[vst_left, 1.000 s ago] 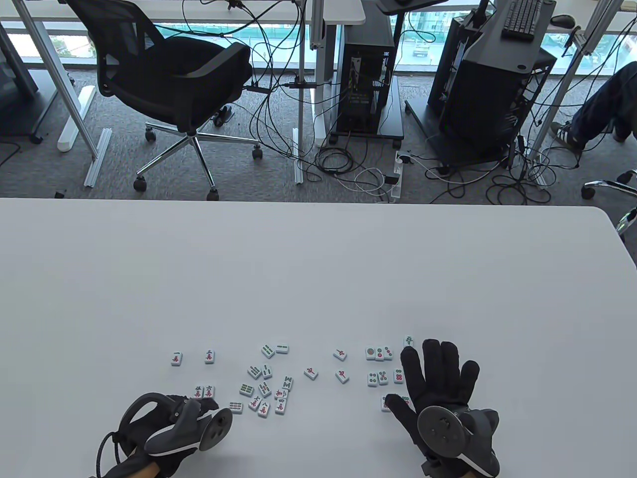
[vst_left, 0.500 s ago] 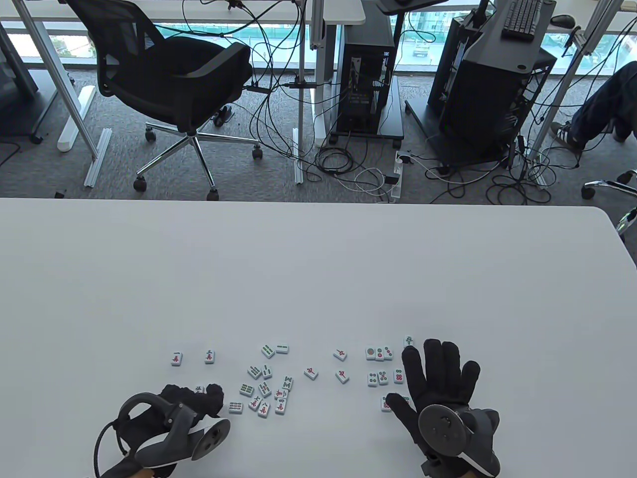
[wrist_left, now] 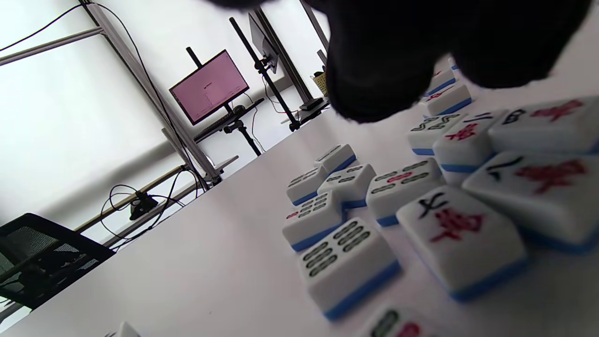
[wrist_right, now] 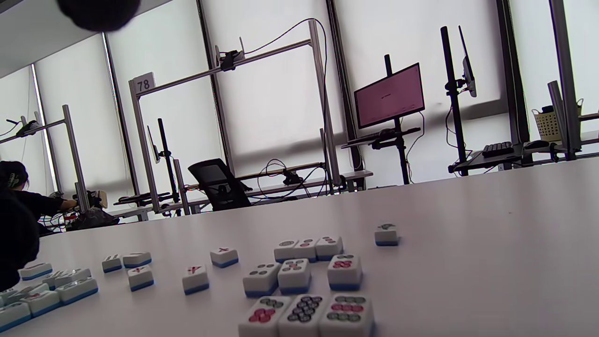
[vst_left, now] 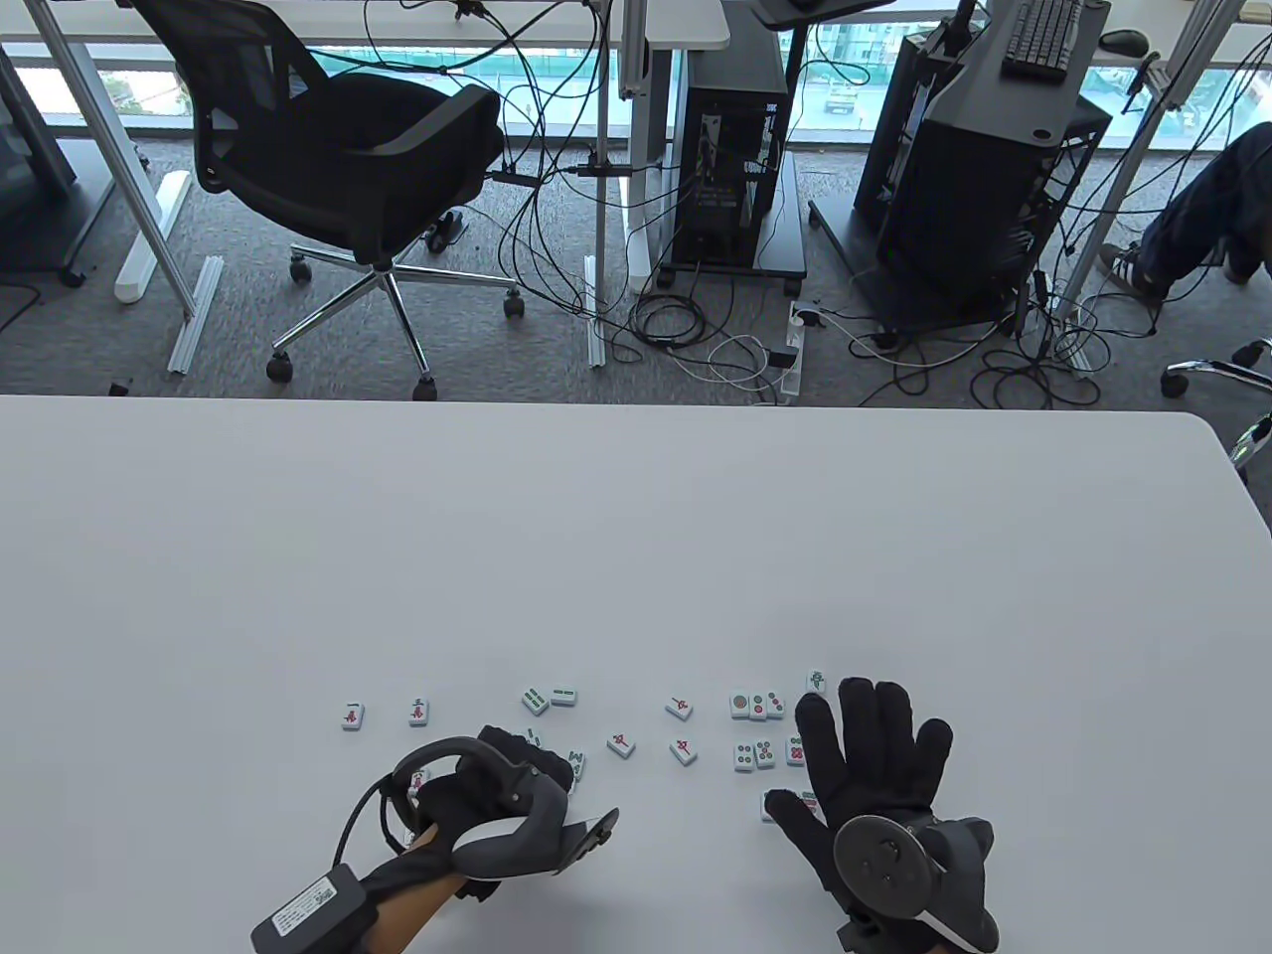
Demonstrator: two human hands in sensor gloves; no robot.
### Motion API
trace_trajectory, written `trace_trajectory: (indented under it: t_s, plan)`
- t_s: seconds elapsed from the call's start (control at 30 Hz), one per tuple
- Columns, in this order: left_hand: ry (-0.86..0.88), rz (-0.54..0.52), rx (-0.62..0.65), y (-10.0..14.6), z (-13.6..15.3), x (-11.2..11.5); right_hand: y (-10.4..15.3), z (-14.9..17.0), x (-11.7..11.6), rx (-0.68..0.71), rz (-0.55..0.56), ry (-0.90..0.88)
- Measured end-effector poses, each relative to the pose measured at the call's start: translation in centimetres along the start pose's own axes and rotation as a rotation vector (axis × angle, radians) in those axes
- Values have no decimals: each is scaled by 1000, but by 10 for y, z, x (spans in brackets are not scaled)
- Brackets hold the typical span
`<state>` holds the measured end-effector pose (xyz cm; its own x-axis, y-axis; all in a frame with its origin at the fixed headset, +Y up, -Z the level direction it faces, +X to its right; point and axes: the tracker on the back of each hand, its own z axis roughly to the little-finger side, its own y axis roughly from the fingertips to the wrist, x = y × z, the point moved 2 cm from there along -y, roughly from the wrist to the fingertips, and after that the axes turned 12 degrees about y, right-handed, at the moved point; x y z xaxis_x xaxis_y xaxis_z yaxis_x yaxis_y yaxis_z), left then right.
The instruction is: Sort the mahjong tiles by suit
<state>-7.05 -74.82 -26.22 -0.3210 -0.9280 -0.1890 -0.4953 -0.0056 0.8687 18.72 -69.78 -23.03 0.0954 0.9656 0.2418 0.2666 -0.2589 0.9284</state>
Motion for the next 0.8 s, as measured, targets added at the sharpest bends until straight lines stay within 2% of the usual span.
trace_trajectory:
  t_s: [0.13, 0.33, 0.5, 0.6, 0.7, 0.8]
  plan:
    - [-64, -10, 32, 0, -18, 1, 0, 0, 0, -1, 2, -5]
    - [151, 39, 93, 4, -37, -8, 0, -1, -2, 7, -7, 5]
    - [147, -23, 113, 5, -44, -18, 1, 0, 0, -1, 6, -1]
    - [231, 21, 134, 8, -43, -23, 1, 1, 1, -7, 9, -14]
    - [173, 119, 166, 9, -49, -15, 0, 2, -1, -6, 1, -6]
    - [111, 147, 199, 7, -59, -2, 0, 1, -1, -4, 1, -2]
